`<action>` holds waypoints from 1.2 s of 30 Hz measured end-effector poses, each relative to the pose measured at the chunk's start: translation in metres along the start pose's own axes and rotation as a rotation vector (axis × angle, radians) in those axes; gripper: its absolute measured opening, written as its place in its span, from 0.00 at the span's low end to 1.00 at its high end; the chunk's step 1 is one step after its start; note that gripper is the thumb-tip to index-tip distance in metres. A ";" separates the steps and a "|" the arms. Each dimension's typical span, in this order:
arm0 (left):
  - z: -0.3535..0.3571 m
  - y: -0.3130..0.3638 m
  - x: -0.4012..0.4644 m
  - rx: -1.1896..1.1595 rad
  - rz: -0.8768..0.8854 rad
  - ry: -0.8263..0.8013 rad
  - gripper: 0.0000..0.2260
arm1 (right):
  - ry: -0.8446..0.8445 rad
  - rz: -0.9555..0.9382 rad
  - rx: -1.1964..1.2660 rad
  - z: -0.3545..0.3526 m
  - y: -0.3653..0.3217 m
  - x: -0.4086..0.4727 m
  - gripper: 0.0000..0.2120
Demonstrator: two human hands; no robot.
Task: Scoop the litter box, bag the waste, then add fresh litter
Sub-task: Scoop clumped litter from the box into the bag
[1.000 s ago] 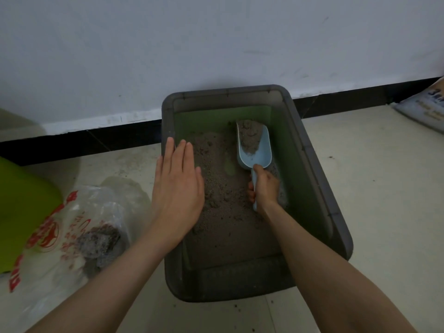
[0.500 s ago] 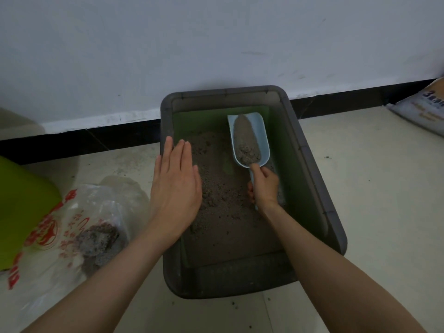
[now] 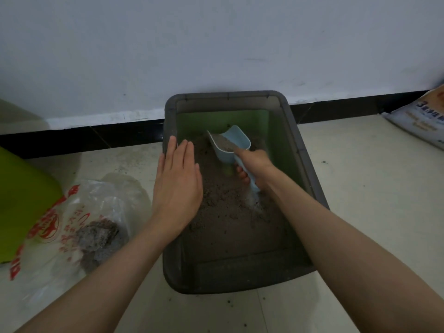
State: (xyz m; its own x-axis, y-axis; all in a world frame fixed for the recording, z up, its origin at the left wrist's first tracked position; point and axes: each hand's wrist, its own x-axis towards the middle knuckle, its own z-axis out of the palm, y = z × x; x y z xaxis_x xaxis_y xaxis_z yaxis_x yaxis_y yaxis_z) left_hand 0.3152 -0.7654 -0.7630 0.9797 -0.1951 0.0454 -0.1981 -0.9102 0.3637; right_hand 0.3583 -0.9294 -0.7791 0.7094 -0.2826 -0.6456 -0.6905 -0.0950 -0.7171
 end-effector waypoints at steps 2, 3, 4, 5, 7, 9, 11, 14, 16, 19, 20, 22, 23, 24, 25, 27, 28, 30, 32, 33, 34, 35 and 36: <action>0.000 0.000 -0.001 -0.007 0.010 0.016 0.22 | -0.001 -0.008 0.001 -0.002 -0.012 0.001 0.10; 0.000 0.000 -0.001 -0.012 0.014 0.022 0.22 | -0.005 -0.012 0.000 -0.004 -0.018 0.001 0.09; 0.000 0.000 -0.002 -0.016 0.016 0.028 0.22 | -0.013 -0.016 0.000 -0.005 -0.023 0.000 0.09; 0.001 0.000 -0.002 -0.019 0.019 0.033 0.22 | -0.021 -0.018 -0.005 -0.007 -0.027 -0.001 0.09; 0.001 -0.001 -0.001 -0.023 0.027 0.042 0.21 | -0.036 -0.016 -0.028 -0.010 -0.033 -0.003 0.11; 0.001 -0.001 -0.001 -0.031 0.029 0.048 0.21 | -0.041 -0.009 -0.038 -0.010 -0.037 -0.005 0.10; 0.002 -0.001 -0.001 -0.039 0.028 0.051 0.21 | -0.047 0.000 -0.038 -0.008 -0.038 -0.007 0.09; 0.002 -0.001 -0.001 -0.041 0.024 0.052 0.21 | -0.055 0.013 -0.043 -0.007 -0.041 -0.009 0.10; 0.002 -0.001 -0.001 -0.042 0.022 0.050 0.21 | -0.063 0.030 -0.029 -0.008 -0.042 -0.008 0.10; 0.002 -0.001 0.000 -0.044 0.025 0.050 0.21 | -0.073 0.069 0.010 -0.008 -0.040 -0.004 0.10; 0.002 -0.001 0.000 -0.042 0.024 0.048 0.21 | -0.077 0.083 0.032 -0.007 -0.038 -0.002 0.10; 0.003 -0.001 -0.001 -0.041 0.022 0.044 0.21 | -0.070 0.103 0.084 -0.004 -0.031 0.002 0.12; 0.003 -0.002 -0.001 -0.041 0.023 0.043 0.21 | -0.055 0.102 0.101 -0.003 -0.027 0.003 0.12; 0.003 -0.002 -0.001 -0.040 0.023 0.043 0.21 | -0.036 0.095 0.110 -0.001 -0.023 0.005 0.12; 0.003 -0.002 -0.001 -0.040 0.023 0.043 0.21 | -0.020 0.086 0.114 0.000 -0.020 0.005 0.12; 0.004 -0.003 -0.001 -0.041 0.027 0.048 0.21 | 0.001 0.074 0.110 0.001 -0.017 0.004 0.12; 0.005 -0.002 -0.001 -0.043 0.028 0.051 0.21 | 0.009 0.067 0.097 0.001 -0.018 0.004 0.12; 0.005 -0.002 0.000 -0.048 0.032 0.059 0.21 | 0.013 0.048 0.059 0.000 -0.024 0.002 0.10; 0.007 -0.003 0.000 -0.048 0.038 0.063 0.21 | 0.009 0.026 0.027 0.000 -0.033 0.000 0.09; 0.007 -0.003 0.000 -0.049 0.040 0.066 0.21 | 0.008 0.020 0.019 0.000 -0.036 -0.001 0.08; 0.007 -0.003 0.001 -0.051 0.041 0.069 0.21 | 0.004 0.024 0.013 0.000 -0.039 -0.001 0.08; 0.007 -0.003 0.000 -0.049 0.043 0.071 0.21 | -0.007 0.035 0.008 -0.001 -0.040 -0.002 0.08; 0.007 -0.003 0.000 -0.045 0.046 0.073 0.21 | -0.019 0.051 0.005 -0.002 -0.042 -0.001 0.08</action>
State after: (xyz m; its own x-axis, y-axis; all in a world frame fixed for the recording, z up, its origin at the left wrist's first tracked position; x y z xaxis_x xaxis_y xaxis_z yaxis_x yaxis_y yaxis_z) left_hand 0.3156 -0.7652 -0.7701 0.9695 -0.2077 0.1303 -0.2431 -0.8832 0.4010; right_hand 0.3860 -0.9266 -0.7479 0.6758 -0.2684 -0.6865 -0.7253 -0.0763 -0.6842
